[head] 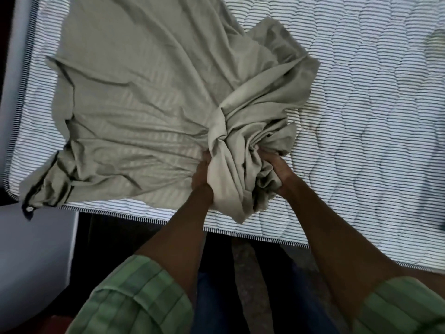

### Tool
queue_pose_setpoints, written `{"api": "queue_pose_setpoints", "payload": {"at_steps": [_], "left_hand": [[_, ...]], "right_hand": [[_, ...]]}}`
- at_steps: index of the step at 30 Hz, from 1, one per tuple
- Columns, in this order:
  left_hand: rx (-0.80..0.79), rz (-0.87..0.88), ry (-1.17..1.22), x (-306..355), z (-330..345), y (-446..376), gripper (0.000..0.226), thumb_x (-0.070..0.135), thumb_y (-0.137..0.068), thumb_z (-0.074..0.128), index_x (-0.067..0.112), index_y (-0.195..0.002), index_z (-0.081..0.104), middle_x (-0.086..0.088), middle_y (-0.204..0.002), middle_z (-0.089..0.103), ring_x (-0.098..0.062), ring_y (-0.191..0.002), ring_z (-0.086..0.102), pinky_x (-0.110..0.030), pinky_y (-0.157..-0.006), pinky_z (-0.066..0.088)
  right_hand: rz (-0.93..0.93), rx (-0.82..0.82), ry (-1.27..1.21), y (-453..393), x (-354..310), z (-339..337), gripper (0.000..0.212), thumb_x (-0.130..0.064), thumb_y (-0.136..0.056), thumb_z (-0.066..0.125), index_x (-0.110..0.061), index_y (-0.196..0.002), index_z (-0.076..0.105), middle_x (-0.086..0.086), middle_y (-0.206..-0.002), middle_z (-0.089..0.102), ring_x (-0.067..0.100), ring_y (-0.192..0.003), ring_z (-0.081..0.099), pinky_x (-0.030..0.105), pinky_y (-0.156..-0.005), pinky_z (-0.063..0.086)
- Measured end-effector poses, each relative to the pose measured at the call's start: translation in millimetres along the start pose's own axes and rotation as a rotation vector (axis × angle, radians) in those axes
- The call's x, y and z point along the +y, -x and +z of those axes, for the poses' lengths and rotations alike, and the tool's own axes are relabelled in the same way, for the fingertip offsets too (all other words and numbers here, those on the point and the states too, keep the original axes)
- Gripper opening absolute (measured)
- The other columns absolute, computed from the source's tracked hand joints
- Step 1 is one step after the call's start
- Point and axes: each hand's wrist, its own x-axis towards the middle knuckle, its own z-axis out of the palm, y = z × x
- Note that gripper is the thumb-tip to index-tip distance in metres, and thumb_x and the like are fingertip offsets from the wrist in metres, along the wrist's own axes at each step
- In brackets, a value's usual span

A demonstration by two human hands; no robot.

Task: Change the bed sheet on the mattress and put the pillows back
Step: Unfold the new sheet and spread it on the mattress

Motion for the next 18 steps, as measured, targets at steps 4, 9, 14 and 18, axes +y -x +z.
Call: {"api": "queue_pose_setpoints", "payload": {"at_steps": [4, 9, 14, 18], "left_hand": [[-0.005, 0.104, -0.512, 66.3, -33.9, 38.6, 0.046, 0.034, -0.104, 0.047, 0.018, -0.147, 0.042, -0.002, -0.166, 0.028, -0.032, -0.139, 0.046, -0.050, -0.106, 0.045], [0.039, -0.017, -0.610, 55.0, -30.1, 42.6, 0.072, 0.035, -0.097, 0.054, 0.004, -0.156, 0.027, -0.012, -0.171, 0.007, -0.031, -0.157, 0.009, -0.045, -0.120, 0.031], [0.109, -0.012, -0.642, 66.9, -16.7, 58.4, 0.082, 0.051, -0.097, 0.048, 0.004, -0.158, 0.019, -0.023, -0.168, 0.008, -0.039, -0.156, 0.007, -0.052, -0.124, 0.014], [0.192, 0.278, -0.534, 93.5, 6.7, 75.2, 0.081, 0.036, -0.079, 0.070, 0.010, -0.150, 0.043, -0.012, -0.155, 0.041, -0.030, -0.145, 0.034, -0.045, -0.114, 0.009]], "right_hand": [[-0.231, 0.093, -0.085, 10.3, -22.9, -23.8, 0.033, -0.023, -0.112, 0.031, -0.009, -0.098, 0.057, 0.000, -0.056, 0.068, 0.006, -0.045, 0.065, 0.018, -0.039, 0.049], [-0.637, 0.225, -0.293, 14.4, -52.5, -105.5, 0.023, -0.031, -0.083, 0.081, -0.015, -0.099, 0.074, -0.002, -0.088, 0.076, 0.012, -0.074, 0.071, 0.027, -0.079, 0.060], [-0.588, 0.152, -0.354, 11.8, -21.7, -102.6, 0.042, -0.054, -0.095, 0.052, -0.019, -0.082, 0.073, -0.001, -0.068, 0.066, 0.014, -0.061, 0.063, 0.025, -0.068, 0.056], [-0.407, 0.195, -0.368, 2.0, 5.3, -96.0, 0.046, -0.045, -0.103, 0.043, -0.022, -0.083, 0.077, -0.003, -0.073, 0.071, 0.019, -0.079, 0.069, 0.032, -0.085, 0.057]]}}
